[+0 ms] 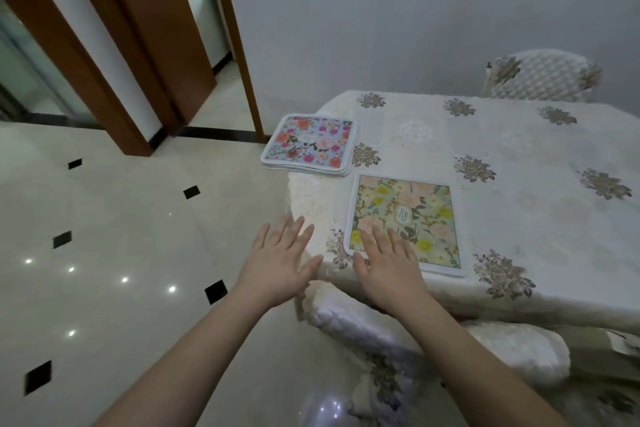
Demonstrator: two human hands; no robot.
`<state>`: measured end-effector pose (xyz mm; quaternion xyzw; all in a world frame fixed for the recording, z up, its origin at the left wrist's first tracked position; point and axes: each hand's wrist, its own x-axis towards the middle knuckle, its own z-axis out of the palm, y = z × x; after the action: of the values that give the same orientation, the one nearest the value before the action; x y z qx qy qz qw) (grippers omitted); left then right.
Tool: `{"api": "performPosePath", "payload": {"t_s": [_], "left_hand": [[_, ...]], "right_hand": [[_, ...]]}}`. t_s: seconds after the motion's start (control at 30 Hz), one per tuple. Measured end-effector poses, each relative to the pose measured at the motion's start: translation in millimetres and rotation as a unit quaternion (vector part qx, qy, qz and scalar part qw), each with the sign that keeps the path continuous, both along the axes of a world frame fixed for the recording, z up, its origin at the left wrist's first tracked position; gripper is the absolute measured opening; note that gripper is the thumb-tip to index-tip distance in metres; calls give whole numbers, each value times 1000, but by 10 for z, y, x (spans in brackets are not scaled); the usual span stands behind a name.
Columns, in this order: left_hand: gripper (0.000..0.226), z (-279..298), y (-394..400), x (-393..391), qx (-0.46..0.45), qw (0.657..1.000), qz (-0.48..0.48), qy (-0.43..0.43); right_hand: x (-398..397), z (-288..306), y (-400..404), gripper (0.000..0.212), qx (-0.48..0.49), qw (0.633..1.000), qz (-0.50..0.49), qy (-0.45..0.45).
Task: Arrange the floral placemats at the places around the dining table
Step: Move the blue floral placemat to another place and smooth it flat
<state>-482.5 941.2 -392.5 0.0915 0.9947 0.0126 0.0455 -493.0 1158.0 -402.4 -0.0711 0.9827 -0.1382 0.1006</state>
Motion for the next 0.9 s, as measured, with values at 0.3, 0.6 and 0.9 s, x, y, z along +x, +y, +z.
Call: {"api": "performPosePath", "payload": {"t_s": [0.3,0.6,0.9], "left_hand": [[70,83,-1264,506,22,997,71,9],[67,2,-2790,1195,40,987,151,38],[66,-175,-3643,1566,39,961,267,59]], "right_hand": [[268,168,-1372,60,9,998,67,18],[801,136,-3249,58,15,986,145,78],[939,136,-4172,58,9,970,224,91]]}}
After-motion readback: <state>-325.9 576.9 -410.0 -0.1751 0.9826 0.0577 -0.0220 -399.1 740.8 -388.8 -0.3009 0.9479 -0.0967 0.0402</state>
